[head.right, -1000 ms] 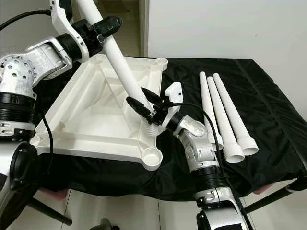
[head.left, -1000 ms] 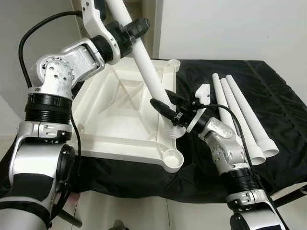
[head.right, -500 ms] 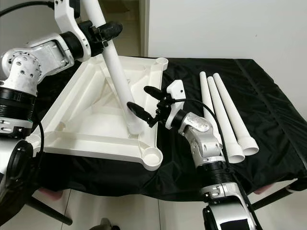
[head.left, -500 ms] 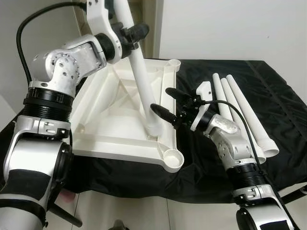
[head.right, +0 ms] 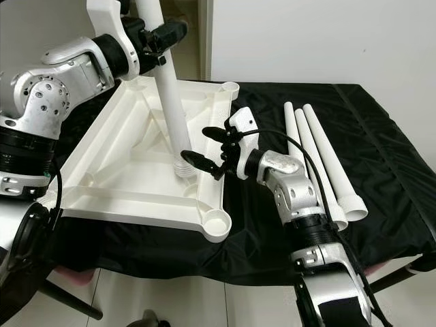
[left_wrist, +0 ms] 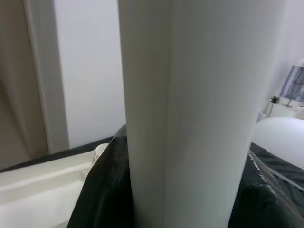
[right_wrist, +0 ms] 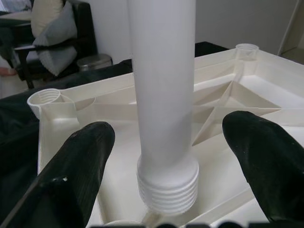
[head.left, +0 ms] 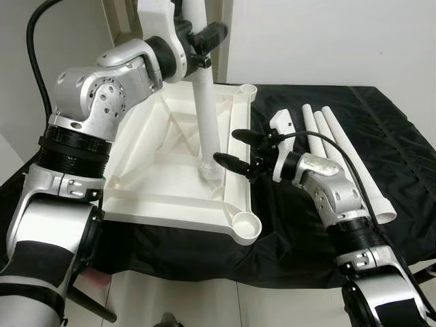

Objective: Building children table

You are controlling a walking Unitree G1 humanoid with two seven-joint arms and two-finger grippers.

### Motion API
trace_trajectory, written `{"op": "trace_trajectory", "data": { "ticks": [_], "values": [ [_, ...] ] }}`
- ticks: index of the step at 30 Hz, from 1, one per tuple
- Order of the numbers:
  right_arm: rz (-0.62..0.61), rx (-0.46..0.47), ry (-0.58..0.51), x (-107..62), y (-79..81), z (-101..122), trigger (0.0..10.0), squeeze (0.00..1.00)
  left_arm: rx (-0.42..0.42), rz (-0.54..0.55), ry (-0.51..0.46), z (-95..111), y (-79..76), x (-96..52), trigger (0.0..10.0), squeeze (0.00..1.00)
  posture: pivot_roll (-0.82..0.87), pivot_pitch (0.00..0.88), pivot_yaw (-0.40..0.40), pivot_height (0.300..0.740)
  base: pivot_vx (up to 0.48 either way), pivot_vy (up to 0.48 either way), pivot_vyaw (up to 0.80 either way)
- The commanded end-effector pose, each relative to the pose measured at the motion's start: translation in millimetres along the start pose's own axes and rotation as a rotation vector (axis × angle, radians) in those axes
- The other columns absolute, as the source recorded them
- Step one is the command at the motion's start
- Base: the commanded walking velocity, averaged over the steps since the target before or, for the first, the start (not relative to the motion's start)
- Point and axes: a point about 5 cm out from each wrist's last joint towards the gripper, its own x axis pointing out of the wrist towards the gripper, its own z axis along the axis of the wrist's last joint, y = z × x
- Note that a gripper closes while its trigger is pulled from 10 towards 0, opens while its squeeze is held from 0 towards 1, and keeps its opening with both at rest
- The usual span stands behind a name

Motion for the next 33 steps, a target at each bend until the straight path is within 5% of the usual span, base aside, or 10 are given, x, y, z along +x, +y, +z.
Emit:
{"op": "trace_trajectory", "data": {
  "ticks": [1, 23, 24, 27, 28, 29, 31, 32, 33],
  "values": [
    [0.000, -0.055, 0.015, 3.7, -5.0, 5.5, 10.0, 0.00, 0.030, -0.297, -0.024, 6.6, -24.1, -1.8, 10.0, 0.00, -0.04, 0.000, 0.004, 0.740, 0.000, 0.000, 0.00],
    [0.016, -0.117, -0.013, 28.0, -8.8, 18.7, 10.0, 0.00, 0.039, -0.353, -0.046, 14.7, -38.9, -1.4, 10.0, 0.00, -0.02, 0.000, 0.012, 0.740, 0.000, 0.000, 0.00],
    [0.018, -0.114, -0.012, 29.6, -8.4, 18.6, 8.5, 0.00, 0.039, -0.352, -0.047, 15.0, -39.2, -1.1, 10.0, 0.00, -0.02, 0.000, 0.010, 0.740, 0.000, 0.000, 0.00],
    [0.018, -0.112, -0.011, 30.7, -8.0, 18.5, 8.5, 0.00, 0.040, -0.352, -0.048, 15.4, -39.5, -0.8, 10.0, 0.00, -0.02, 0.000, 0.009, 0.740, 0.000, 0.000, 0.00],
    [0.019, -0.112, -0.006, 31.4, -7.7, 17.8, 7.7, 0.00, 0.041, -0.352, -0.050, 15.9, -39.9, -0.7, 10.0, 0.00, -0.02, 0.000, 0.009, 0.740, 0.000, 0.000, 0.00],
    [0.023, -0.111, 0.001, 32.1, -7.5, 16.5, 5.8, 0.00, 0.042, -0.353, -0.052, 16.8, -40.4, -0.7, 10.0, 0.00, -0.02, 0.000, 0.009, 0.740, 0.000, 0.000, 0.00],
    [0.024, -0.111, 0.009, 32.8, -7.9, 14.4, 5.5, 0.00, 0.044, -0.356, -0.055, 17.7, -41.1, -0.8, 10.0, 0.00, -0.02, 0.000, 0.011, 0.740, 0.000, 0.000, 0.00],
    [0.023, -0.105, 0.021, 33.2, -8.5, 11.9, 3.3, 0.00, 0.044, -0.358, -0.057, 18.6, -42.0, -0.6, 10.0, 0.00, -0.02, 0.000, 0.013, 0.740, 0.000, 0.000, 0.00],
    [0.022, -0.100, 0.029, 33.4, -8.9, 10.4, 3.3, 0.00, 0.044, -0.359, -0.059, 19.2, -42.5, -0.5, 10.0, 0.00, -0.02, 0.000, 0.013, 0.740, 0.000, 0.000, 0.00]
  ]
}}
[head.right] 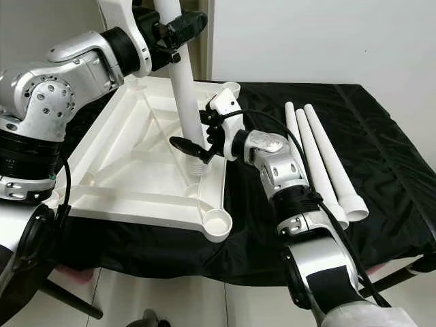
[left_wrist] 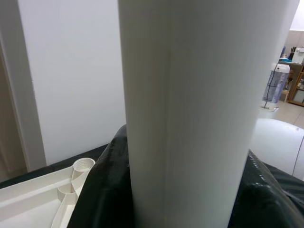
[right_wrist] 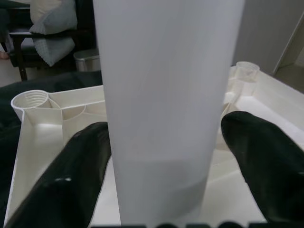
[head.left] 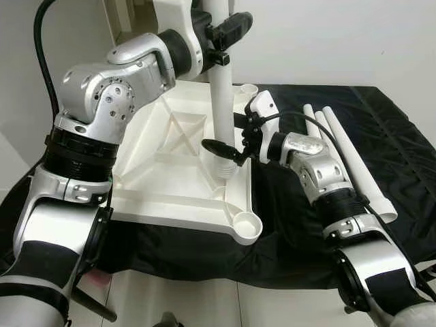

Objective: Building children table

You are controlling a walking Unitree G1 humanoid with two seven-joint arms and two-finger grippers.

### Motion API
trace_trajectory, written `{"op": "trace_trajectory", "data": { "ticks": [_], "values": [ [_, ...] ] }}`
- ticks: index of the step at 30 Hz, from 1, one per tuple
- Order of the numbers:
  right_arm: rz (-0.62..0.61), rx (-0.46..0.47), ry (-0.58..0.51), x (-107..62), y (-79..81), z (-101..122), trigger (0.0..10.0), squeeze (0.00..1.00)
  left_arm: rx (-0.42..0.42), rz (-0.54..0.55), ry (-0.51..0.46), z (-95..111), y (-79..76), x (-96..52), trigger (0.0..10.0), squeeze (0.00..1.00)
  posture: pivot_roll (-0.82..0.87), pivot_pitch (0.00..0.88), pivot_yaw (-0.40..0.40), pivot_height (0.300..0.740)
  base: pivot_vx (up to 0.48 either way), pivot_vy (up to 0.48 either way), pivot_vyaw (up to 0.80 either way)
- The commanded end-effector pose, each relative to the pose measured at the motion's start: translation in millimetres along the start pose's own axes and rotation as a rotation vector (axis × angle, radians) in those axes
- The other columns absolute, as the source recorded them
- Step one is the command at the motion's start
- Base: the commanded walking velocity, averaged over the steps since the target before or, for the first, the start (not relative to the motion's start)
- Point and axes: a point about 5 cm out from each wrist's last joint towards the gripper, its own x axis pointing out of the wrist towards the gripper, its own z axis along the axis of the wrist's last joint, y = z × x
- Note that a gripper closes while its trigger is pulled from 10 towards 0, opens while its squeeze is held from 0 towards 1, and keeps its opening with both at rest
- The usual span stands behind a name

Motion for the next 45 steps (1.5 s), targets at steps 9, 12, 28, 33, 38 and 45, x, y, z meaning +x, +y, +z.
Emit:
{"op": "trace_trajectory", "data": {
  "ticks": [9, 12, 28, 33, 38, 45],
  "values": [
    [0.015, 0.012, 0.049, 3.4, -0.3, -4.9, 0.0, 0.00, 0.039, -0.297, -0.022, 11.4, -27.7, 1.3, 10.0, 0.00, -0.02, 0.000, 0.018, 0.740, 0.000, 0.000, 0.00],
    [0.003, 0.013, 0.036, 4.3, -2.0, -2.8, 0.0, 0.00, 0.040, -0.310, -0.017, 10.8, -30.0, 1.4, 10.0, 0.00, -0.03, 0.000, 0.020, 0.740, 0.000, 0.000, 0.00],
    [-0.016, 0.008, 0.009, 8.9, -4.0, 2.0, 10.0, 0.00, 0.044, -0.358, -0.013, 4.8, -36.5, 1.5, 10.0, 0.40, -0.03, 0.000, 0.022, 0.740, 0.000, 0.000, 0.00],
    [-0.052, 0.017, -0.016, 9.7, -7.7, 5.5, 10.0, 0.00, -0.009, -0.336, -0.019, 9.2, -31.6, 1.8, 10.0, 1.00, -0.03, 0.000, 0.024, 0.740, 0.000, 0.000, 0.00],
    [-0.078, 0.029, -0.031, 10.8, -9.3, 6.9, 10.0, 0.00, -0.085, -0.264, -0.081, 20.8, -21.1, 4.8, 10.0, 0.00, -0.02, 0.000, 0.025, 0.740, 0.000, 0.000, 0.00],
    [-0.137, 0.054, -0.051, 10.2, -14.0, 7.8, 10.0, 0.00, -0.179, -0.132, -0.135, 27.6, -1.5, 3.2, 10.0, 0.00, -0.02, 0.000, 0.025, 0.740, 0.000, 0.000, 0.00]
  ]
}}
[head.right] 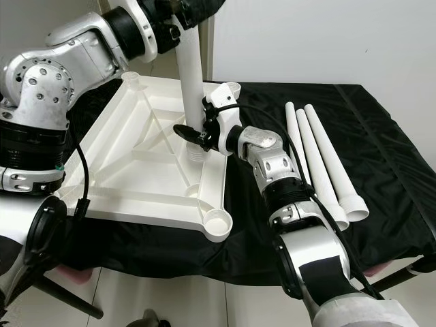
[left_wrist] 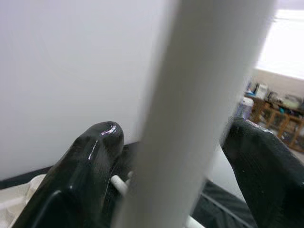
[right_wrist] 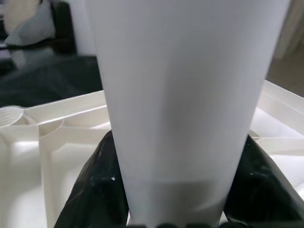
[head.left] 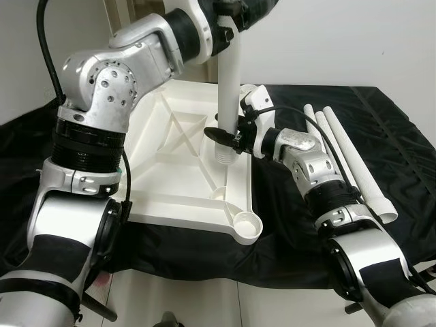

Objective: Building children table

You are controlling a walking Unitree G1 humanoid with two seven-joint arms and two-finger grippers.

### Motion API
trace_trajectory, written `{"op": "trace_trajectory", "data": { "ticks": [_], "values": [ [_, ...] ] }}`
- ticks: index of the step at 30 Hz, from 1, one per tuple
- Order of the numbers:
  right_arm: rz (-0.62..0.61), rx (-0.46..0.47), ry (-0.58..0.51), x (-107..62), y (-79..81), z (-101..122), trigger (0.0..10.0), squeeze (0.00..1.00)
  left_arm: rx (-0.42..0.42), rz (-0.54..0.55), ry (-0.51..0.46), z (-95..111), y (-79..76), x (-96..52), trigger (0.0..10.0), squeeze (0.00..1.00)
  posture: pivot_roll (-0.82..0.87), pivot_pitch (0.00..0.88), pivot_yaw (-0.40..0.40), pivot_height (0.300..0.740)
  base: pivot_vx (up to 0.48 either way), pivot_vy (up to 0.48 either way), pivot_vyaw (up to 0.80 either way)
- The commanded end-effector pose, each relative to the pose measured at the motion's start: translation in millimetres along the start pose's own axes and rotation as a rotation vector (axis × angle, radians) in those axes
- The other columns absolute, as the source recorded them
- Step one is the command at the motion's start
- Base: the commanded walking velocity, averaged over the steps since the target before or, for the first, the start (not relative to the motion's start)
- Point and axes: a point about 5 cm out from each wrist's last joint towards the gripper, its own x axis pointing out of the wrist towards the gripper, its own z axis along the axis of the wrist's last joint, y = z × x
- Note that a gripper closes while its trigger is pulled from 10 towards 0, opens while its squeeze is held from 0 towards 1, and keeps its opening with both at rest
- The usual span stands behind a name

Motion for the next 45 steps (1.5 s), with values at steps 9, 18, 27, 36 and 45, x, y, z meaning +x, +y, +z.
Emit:
{"op": "trace_trajectory", "data": {
  "ticks": [9, 18, 27, 36, 45],
  "values": [
    [-0.189, 0.105, -0.084, -8.7, -20.1, 4.6, 10.0, 0.00, -0.069, 0.060, -0.022, 0.2, 25.5, -15.7, 10.0, 0.00, -0.02, 0.008, 0.019, 0.740, 0.000, 0.000, 0.00],
    [-0.286, 0.130, -0.162, -18.5, -17.0, -2.8, 10.0, 0.00, -0.005, 0.238, 0.043, -35.6, 54.4, -39.7, 10.0, 0.00, -0.02, 0.014, 0.017, 0.740, 0.000, 0.000, 0.00],
    [-0.388, 0.136, -0.247, -32.6, 0.4, -13.5, 10.0, 0.00, 0.145, 0.361, 0.145, -91.9, 68.8, -78.0, 10.0, 0.00, -0.03, 0.040, 0.027, 0.740, 0.000, 0.000, 0.00],
    [-0.431, 0.154, -0.237, -41.9, 11.3, -22.8, 10.0, 0.00, 0.344, 0.321, 0.208, -106.2, 72.0, -98.6, 10.0, 0.00, -0.04, 0.055, 0.029, 0.740, 0.000, 0.000, 0.00],
    [-0.482, 0.141, -0.222, -55.3, 7.7, -24.3, 10.0, 0.00, 0.335, 0.212, 0.317, -123.4, 71.0, -128.9, 10.0, 0.00, -0.06, 0.071, 0.044, 0.740, 0.000, 0.000, 0.00]
  ]
}}
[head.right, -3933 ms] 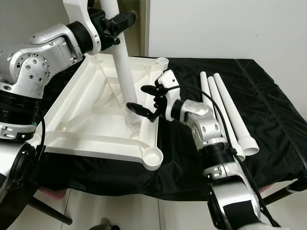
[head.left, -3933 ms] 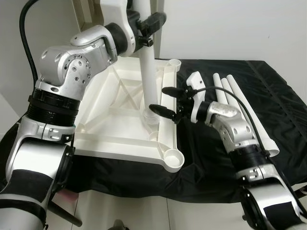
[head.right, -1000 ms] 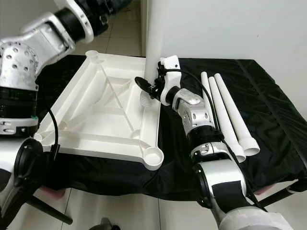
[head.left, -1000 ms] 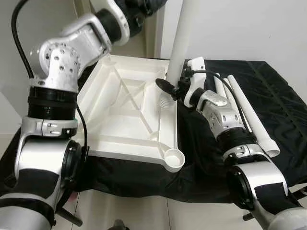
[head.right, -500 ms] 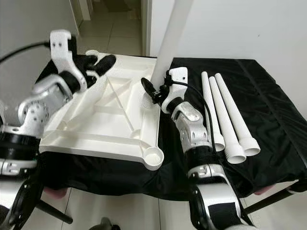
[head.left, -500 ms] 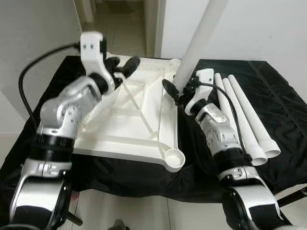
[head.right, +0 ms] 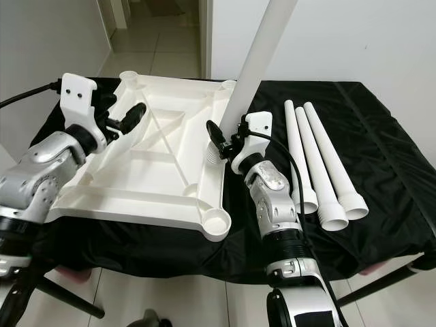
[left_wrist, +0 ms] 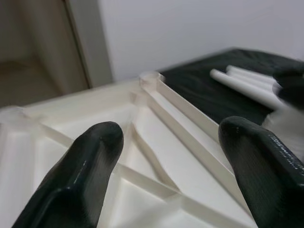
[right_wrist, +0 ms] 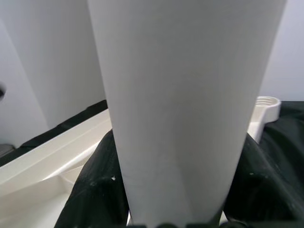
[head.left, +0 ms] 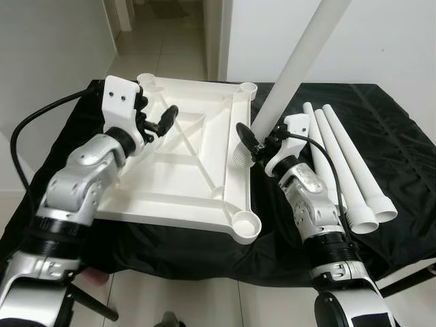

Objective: Building children table

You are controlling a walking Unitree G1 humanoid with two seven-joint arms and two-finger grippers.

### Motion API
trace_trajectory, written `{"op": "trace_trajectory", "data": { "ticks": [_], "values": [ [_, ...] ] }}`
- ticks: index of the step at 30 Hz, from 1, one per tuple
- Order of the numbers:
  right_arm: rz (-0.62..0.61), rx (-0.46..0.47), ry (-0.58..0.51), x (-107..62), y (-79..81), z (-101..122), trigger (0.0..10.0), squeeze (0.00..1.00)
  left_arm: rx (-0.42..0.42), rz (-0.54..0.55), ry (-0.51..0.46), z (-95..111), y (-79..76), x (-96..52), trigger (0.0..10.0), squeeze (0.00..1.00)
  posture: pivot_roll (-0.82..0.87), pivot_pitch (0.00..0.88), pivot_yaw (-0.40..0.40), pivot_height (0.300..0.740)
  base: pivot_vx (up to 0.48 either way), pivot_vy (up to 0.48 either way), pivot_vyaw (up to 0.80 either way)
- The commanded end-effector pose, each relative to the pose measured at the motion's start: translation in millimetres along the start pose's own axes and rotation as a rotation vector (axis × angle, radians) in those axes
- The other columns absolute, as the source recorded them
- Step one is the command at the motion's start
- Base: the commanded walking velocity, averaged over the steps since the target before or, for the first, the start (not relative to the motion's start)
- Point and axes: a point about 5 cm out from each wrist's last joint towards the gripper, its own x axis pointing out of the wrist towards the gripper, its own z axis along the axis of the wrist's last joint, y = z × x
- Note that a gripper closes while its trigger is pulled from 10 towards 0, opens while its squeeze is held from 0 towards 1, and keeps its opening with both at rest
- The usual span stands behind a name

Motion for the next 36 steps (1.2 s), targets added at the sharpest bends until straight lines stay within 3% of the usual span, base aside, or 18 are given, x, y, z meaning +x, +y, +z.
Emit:
{"op": "trace_trajectory", "data": {
  "ticks": [1, 3, 7, 16, 20, 22, 23, 24, 25, 28, 30, 31, 33, 36],
  "values": [
    [-0.019, -0.015, 0.008, -4.6, -5.4, 1.3, 10.0, 0.00, 0.001, -0.061, 0.051, -11.1, -4.2, -6.6, 10.0, 0.00, -0.06, 0.071, 0.044, 0.740, 0.000, 0.000, 0.00],
    [-0.035, -0.023, 0.013, -8.2, -9.3, 1.7, 10.0, 0.00, 0.040, -0.143, 0.107, -24.1, -13.1, -12.1, 10.0, 0.00, -0.06, 0.072, 0.043, 0.740, 0.000, 0.000, 0.00],
    [-0.049, -0.033, 0.020, -11.7, -12.4, 2.7, 10.0, 0.00, 0.058, -0.195, 0.150, -36.5, -17.5, -12.9, 10.0, 0.00, -0.06, 0.073, 0.043, 0.740, 0.000, 0.000, 0.00],
    [-0.061, -0.048, 0.022, -13.6, -15.5, 5.5, 10.0, 0.00, 0.093, -0.214, 0.168, -42.9, -19.2, -10.8, 10.0, 0.00, -0.08, 0.075, 0.056, 0.740, 0.000, 0.000, 0.00],
    [-0.069, -0.056, 0.023, -15.5, -17.5, 6.4, 10.0, 0.00, 0.070, -0.255, 0.149, -41.3, -23.9, -12.9, 10.0, 0.00, -0.09, 0.075, 0.060, 0.740, 0.000, 0.000, 0.00],
    [-0.080, -0.063, 0.023, -17.9, -19.7, 7.7, 10.0, 0.00, -0.016, -0.202, 0.075, -31.4, -13.3, -16.1, 10.0, 0.00, -0.10, 0.072, 0.069, 0.740, 0.000, 0.000, 0.00],
    [-0.080, -0.063, 0.023, -17.9, -19.7, 7.7, 10.0, 0.00, -0.016, -0.202, 0.075, -31.4, -13.3, -16.1, 10.0, 0.00, -0.10, 0.072, 0.069, 0.740, 0.000, 0.000, 0.00],
    [-0.084, -0.063, 0.022, -18.7, -20.2, 8.3, 10.0, 0.00, -0.034, -0.136, 0.061, -30.3, -2.0, -18.4, 10.0, 0.00, -0.10, 0.072, 0.069, 0.740, 0.000, 0.000, 0.00],
    [-0.086, -0.063, 0.021, -18.9, -20.1, 8.8, 10.0, 0.00, -0.043, -0.085, 0.081, -34.8, 7.3, -22.1, 10.0, 0.00, -0.10, 0.072, 0.070, 0.740, 0.000, 0.000, 0.00],
    [-0.087, -0.062, 0.020, -19.1, -19.6, 9.2, 10.0, 0.00, -0.030, -0.082, 0.125, -46.3, 8.2, -27.4, 10.0, 0.00, -0.10, 0.071, 0.071, 0.740, 0.000, 0.000, 0.00],
    [-0.087, -0.062, 0.022, -20.0, -19.0, 9.0, 10.0, 0.00, -0.012, -0.160, 0.198, -69.2, -7.3, -37.5, 10.0, 0.00, -0.10, 0.075, 0.074, 0.740, 0.000, 0.000, 0.00],
    [-0.087, -0.062, 0.022, -20.0, -19.0, 9.0, 10.0, 0.00, -0.012, -0.160, 0.198, -69.2, -7.3, -37.5, 10.0, 0.00, -0.10, 0.075, 0.074, 0.740, 0.000, 0.000, 0.00],
    [-0.091, -0.062, 0.024, -21.4, -19.7, 9.1, 10.0, 0.00, -0.024, -0.269, 0.234, -81.3, -26.9, -44.6, 10.0, 0.00, -0.10, 0.080, 0.073, 0.740, 0.000, 0.000, 0.00],
    [-0.094, -0.063, 0.026, -22.4, -20.7, 9.5, 10.0, 0.00, -0.029, -0.354, 0.244, -85.0, -40.5, -49.0, 10.0, 0.00, -0.10, 0.082, 0.072, 0.740, 0.000, 0.000, 0.00]
  ]
}}
